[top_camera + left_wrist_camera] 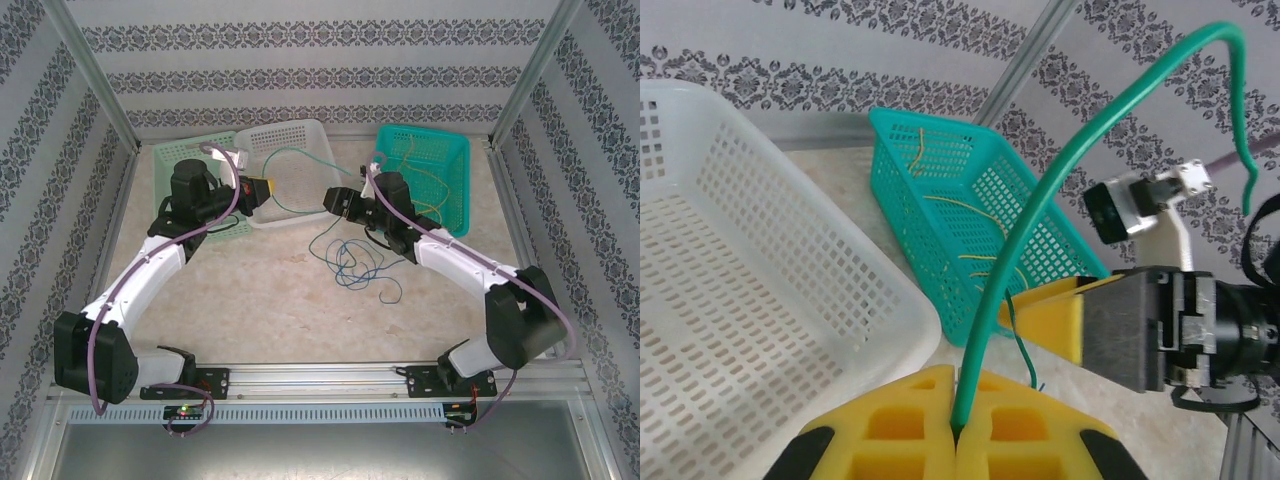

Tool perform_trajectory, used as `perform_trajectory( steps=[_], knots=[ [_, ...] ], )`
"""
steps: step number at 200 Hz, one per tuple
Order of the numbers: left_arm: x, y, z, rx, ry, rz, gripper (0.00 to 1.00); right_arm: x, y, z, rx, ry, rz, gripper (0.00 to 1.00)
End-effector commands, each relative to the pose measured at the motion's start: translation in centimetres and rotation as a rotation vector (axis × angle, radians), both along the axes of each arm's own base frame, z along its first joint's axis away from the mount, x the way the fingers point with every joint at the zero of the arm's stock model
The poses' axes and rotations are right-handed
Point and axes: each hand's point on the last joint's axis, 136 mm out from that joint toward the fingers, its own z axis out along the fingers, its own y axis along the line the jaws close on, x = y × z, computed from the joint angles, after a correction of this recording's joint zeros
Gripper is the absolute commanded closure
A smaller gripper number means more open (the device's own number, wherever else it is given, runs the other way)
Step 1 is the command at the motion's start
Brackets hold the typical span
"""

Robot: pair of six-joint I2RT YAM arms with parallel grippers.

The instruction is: Untangle the cables

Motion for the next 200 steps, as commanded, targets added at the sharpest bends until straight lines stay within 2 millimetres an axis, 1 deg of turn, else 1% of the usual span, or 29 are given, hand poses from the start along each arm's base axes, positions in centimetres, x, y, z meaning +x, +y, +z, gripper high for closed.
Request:
perform_trajectory(
  steps=[1,14,26,46,65,72,86,97,101,105,123,137,144,152,156,160,164,172,174,178,180,183,200],
  knots=[
    [-1.0,-1.0,1.3,-0.010,-0.066,-0.067,1.00,0.5,1.4,1.5,0.035,-0.022,0.050,0.38],
    [-1.2,-1.4,1.0,-0.001,-0.063,-0.082,1.00,0.9,1.7,1.7,0.045,-0.027,0.052,0.39],
    [-1.3,-1.4,0.9,-0.003,-0.065,-0.084,1.00,1.1,2.1,1.7,0.049,-0.020,0.057,0.46],
    [-1.3,-1.2,0.9,-0.011,-0.081,-0.063,1.00,1.7,2.1,1.2,0.076,0.005,0.024,0.70],
    [-1.2,-0.5,1.0,-0.010,-0.100,-0.014,1.00,2.2,0.8,0.6,0.134,0.025,-0.073,1.00],
    [-1.1,-0.1,1.1,-0.013,-0.109,0.019,1.00,2.5,0.0,0.7,0.190,0.027,-0.124,1.00],
    [-1.0,0.8,1.5,-0.036,-0.139,0.081,1.00,2.8,-1.4,0.0,0.326,0.057,-0.206,1.00],
    [-1.1,1.3,1.8,-0.064,-0.166,0.121,1.00,2.9,-1.9,-0.5,0.437,0.091,-0.257,1.00],
    [-1.1,1.5,1.9,-0.073,-0.176,0.133,1.00,2.9,-2.0,-0.8,0.473,0.107,-0.271,1.00],
    [-1.2,1.7,2.0,-0.086,-0.184,0.144,1.00,3.0,-1.9,-0.6,0.519,0.106,-0.276,1.00],
    [-1.3,2.4,2.5,-0.130,-0.220,0.192,1.00,3.2,-1.7,-1.2,0.671,0.144,-0.312,1.00],
    [-1.6,3.1,3.1,-0.157,-0.249,0.233,1.00,3.1,-1.8,-1.9,0.779,0.152,-0.375,1.00],
    [-1.8,3.4,3.5,-0.166,-0.266,0.254,1.00,3.0,-1.5,-2.0,0.816,0.154,-0.387,1.00],
    [-1.9,3.8,3.9,-0.172,-0.284,0.273,1.00,3.0,-0.8,-1.8,0.844,0.148,-0.372,1.00],
    [-2.0,3.9,3.9,-0.171,-0.286,0.278,1.00,3.0,-0.3,-1.6,0.850,0.144,-0.357,0.94],
    [-2.1,3.9,4.1,-0.170,-0.291,0.278,1.00,3.0,0.1,-1.2,0.849,0.131,-0.338,0.84],
    [-2.1,3.9,4.1,-0.163,-0.290,0.279,1.00,2.9,0.7,-0.8,0.843,0.119,-0.313,0.73],
    [-2.2,3.8,4.2,-0.146,-0.283,0.272,1.00,2.7,1.5,-0.1,0.817,0.093,-0.273,0.41],
    [-2.2,3.8,4.2,-0.142,-0.282,0.273,1.00,2.7,1.6,0.0,0.808,0.086,-0.266,0.29],
    [-2.2,3.8,4.1,-0.131,-0.277,0.270,1.00,2.5,1.9,0.4,0.789,0.065,-0.252,0.10],
    [-2.2,3.8,4.2,-0.127,-0.277,0.271,1.00,2.4,2.0,0.6,0.781,0.055,-0.247,0.04],
    [-2.3,3.8,4.2,-0.121,-0.276,0.272,1.00,2.2,2.0,0.9,0.765,0.037,-0.240,0.02],
    [-2.3,4.6,4.0,-0.098,-0.265,0.314,1.00,1.2,1.8,1.9,0.652,-0.045,-0.240,0.02]
  ],
)
